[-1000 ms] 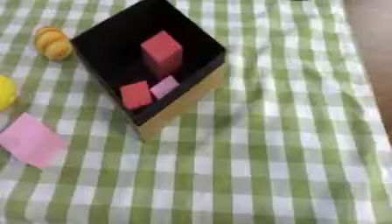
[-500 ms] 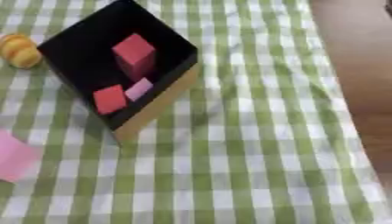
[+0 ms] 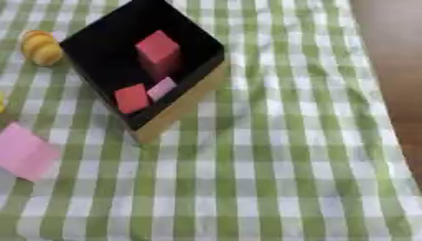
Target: Pick up objects on the table and place them in the box.
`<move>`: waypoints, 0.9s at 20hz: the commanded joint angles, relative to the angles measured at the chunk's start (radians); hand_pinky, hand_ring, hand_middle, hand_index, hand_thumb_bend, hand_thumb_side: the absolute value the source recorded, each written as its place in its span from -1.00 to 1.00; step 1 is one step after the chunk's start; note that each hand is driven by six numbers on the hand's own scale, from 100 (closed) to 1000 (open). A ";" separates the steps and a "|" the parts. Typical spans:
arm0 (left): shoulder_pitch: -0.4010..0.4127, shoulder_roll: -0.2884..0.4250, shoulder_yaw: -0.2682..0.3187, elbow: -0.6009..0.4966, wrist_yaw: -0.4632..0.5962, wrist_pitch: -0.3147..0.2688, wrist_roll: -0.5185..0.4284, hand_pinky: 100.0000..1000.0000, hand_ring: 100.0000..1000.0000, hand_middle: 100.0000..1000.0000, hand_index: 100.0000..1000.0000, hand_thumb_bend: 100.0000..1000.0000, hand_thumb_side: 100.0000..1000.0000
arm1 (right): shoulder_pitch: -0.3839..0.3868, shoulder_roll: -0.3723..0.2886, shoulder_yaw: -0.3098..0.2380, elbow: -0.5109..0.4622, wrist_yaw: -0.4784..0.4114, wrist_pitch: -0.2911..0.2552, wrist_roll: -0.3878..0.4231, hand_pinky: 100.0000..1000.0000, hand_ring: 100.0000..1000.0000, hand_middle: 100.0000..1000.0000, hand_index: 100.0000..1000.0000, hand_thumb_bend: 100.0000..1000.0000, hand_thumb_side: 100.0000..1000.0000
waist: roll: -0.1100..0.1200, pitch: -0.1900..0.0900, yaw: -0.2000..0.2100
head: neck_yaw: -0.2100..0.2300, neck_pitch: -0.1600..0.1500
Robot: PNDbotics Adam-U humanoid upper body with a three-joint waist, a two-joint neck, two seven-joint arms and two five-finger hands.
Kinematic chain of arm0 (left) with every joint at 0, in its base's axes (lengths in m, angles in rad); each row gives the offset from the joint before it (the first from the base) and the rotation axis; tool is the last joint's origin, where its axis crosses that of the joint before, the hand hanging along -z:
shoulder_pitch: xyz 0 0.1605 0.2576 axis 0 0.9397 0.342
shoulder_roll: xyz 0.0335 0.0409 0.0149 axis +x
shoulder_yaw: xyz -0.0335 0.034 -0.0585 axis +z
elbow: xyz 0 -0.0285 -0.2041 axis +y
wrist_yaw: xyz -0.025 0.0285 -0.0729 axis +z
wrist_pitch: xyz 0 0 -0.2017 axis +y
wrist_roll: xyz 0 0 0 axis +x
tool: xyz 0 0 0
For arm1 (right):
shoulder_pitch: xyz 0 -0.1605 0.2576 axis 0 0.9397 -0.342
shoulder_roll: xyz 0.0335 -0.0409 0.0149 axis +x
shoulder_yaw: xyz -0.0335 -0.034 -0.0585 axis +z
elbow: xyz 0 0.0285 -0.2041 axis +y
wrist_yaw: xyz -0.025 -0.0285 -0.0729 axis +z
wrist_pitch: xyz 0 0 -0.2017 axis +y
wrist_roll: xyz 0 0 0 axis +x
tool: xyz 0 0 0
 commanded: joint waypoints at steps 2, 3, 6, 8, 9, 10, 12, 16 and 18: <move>-0.014 0.041 0.001 -0.014 0.022 0.006 -0.026 0.86 0.73 0.66 0.76 0.12 -0.32 | 0.000 -0.018 -0.016 -0.015 -0.005 0.011 -0.003 0.55 0.40 0.24 0.70 -0.84 -0.41 | 0.005 -0.024 0.004 | 0.007 0.001; -0.016 0.040 -0.003 -0.014 0.025 0.005 -0.029 0.86 0.73 0.67 0.76 0.12 -0.32 | 0.002 -0.016 -0.016 -0.015 -0.004 0.014 -0.003 0.55 0.40 0.23 0.70 -0.84 -0.41 | 0.005 -0.024 0.005 | 0.006 -0.002; -0.028 0.038 -0.018 -0.014 0.035 0.000 -0.041 0.86 0.72 0.67 0.75 0.10 -0.36 | 0.008 -0.011 -0.015 -0.015 -0.002 0.018 -0.004 0.55 0.40 0.23 0.70 -0.85 -0.40 | 0.004 -0.023 0.005 | -0.001 -0.008; -0.037 0.036 -0.032 -0.014 0.040 -0.003 -0.055 0.86 0.72 0.68 0.75 0.09 -0.40 | 0.013 -0.008 -0.017 -0.015 -0.002 0.021 -0.005 0.55 0.40 0.23 0.70 -0.86 -0.39 | 0.002 -0.023 0.004 | -0.007 -0.010; -0.043 0.034 -0.039 -0.014 0.042 -0.004 -0.063 0.86 0.72 0.68 0.75 0.08 -0.42 | 0.015 -0.007 -0.017 -0.015 -0.002 0.023 -0.006 0.55 0.40 0.23 0.69 -0.87 -0.38 | 0.001 -0.023 0.003 | -0.010 -0.010; -0.048 0.032 -0.045 -0.014 0.043 -0.005 -0.070 0.86 0.72 0.68 0.75 0.07 -0.43 | 0.017 -0.005 -0.018 -0.015 -0.002 0.024 -0.006 0.55 0.40 0.23 0.69 -0.87 -0.38 | 0.001 -0.023 0.003 | -0.012 -0.012; -0.058 0.026 -0.058 -0.014 0.044 -0.002 -0.083 0.85 0.72 0.68 0.75 0.03 -0.45 | 0.022 -0.002 -0.018 -0.015 -0.003 0.027 -0.007 0.55 0.39 0.22 0.69 -0.88 -0.37 | 0.001 -0.022 0.002 | -0.013 -0.015; -0.069 0.012 -0.078 -0.014 0.048 0.020 -0.107 0.84 0.72 0.68 0.73 -0.06 -0.48 | 0.029 0.004 -0.018 -0.015 -0.004 0.030 -0.006 0.54 0.39 0.22 0.69 -0.90 -0.35 | 0.002 -0.019 0.000 | -0.016 -0.022; -0.072 0.005 -0.085 -0.014 0.052 0.033 -0.119 0.83 0.72 0.68 0.72 -0.11 -0.50 | 0.033 0.006 -0.019 -0.015 -0.006 0.032 -0.007 0.54 0.39 0.22 0.69 -0.91 -0.34 | 0.002 -0.017 -0.002 | -0.017 -0.023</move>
